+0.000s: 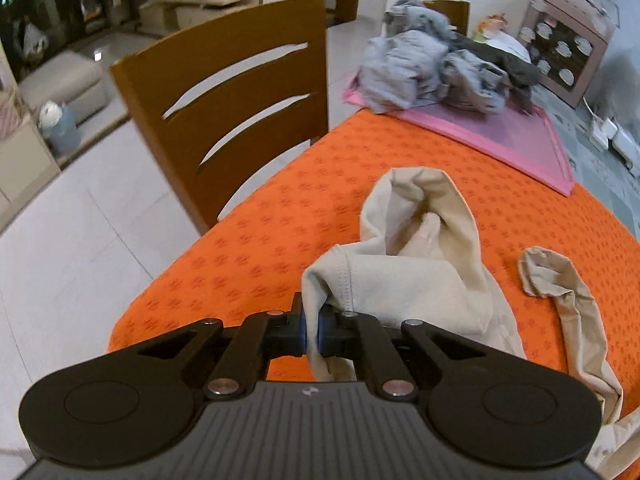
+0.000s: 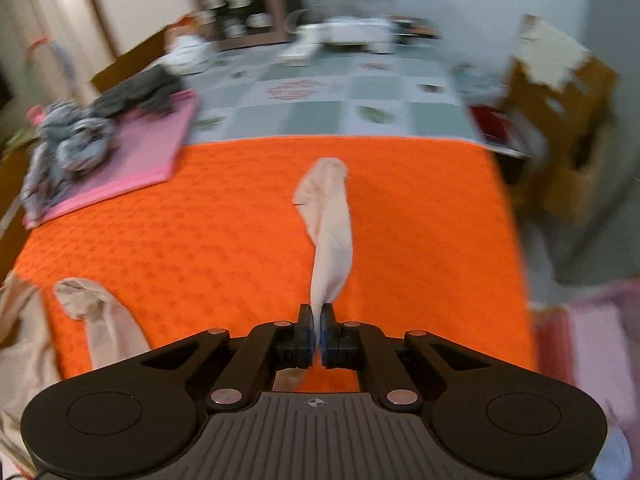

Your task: Fold clothes

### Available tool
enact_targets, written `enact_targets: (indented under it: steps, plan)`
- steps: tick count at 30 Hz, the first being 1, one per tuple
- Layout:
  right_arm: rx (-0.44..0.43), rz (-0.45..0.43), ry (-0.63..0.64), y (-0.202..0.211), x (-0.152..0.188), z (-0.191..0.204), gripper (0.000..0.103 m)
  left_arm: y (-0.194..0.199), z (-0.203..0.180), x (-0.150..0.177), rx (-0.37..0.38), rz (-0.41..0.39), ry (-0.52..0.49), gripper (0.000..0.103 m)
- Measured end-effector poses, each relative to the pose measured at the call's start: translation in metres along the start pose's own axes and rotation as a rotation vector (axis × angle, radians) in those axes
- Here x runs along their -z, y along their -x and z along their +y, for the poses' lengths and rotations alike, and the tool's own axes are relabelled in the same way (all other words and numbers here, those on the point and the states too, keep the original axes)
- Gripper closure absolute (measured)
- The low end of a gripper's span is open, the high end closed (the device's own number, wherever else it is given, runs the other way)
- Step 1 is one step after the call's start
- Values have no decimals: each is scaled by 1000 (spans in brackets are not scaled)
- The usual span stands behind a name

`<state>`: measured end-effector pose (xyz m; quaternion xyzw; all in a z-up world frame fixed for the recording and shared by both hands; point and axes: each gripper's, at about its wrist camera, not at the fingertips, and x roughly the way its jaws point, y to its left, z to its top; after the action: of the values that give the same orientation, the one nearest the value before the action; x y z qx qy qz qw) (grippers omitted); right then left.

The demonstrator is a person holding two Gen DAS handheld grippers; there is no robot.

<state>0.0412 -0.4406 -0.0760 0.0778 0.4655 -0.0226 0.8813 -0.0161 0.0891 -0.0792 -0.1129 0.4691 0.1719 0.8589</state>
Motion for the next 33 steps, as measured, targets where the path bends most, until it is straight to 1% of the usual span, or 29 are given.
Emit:
enact_targets:
  steps: [4,7,10,11,12,13,14,16,17,19,20,22,23,24,25,27,31,33]
  plan:
    - [104,21,-90,39,42,-14,97,2,30,5,47,35,1,98]
    - [158,58,-159,65,80,-20,97,1,50,7,76,56,-9,97]
    - [192,105,-216,79,120,-16,97,-4,68,11,85,82,-21,96]
    - [202,121,-230,82,133,-14,97,-6,73,12,79,88,-26,93]
    - [207,134,-234,82,142,-10,97,-8,78,13,72,95,-31,86]
    - [212,147,-238,82,152,-6,96,-10,82,15,67,101,-36,74]
    - [217,160,-241,82,161,-2,95,-9,86,16,69,103,-39,69]
    - [232,178,-204,81,166,10,89,-8,93,18,75,104,-45,53]
    - [230,176,-178,82,165,16,86,-6,97,18,80,97,-45,48]
    - [229,157,-118,88,158,27,77,0,100,18,91,83,-44,34]
    - [224,145,-90,90,153,32,74,3,101,17,97,76,-44,33]
    - [184,114,-43,93,139,39,61,8,99,15,110,61,-34,33]
    - [159,96,-19,93,130,43,57,13,97,14,115,47,-19,32]
    - [134,84,6,91,122,46,52,18,95,14,121,25,0,30]
    - [106,68,37,88,113,51,49,24,92,13,127,3,16,25]
    - [44,46,96,81,94,60,47,35,84,11,135,-40,42,20]
    - [-93,35,201,55,60,81,44,48,56,10,124,-115,1,19]
    - [-150,41,257,36,47,93,44,50,46,11,114,-120,-6,19]
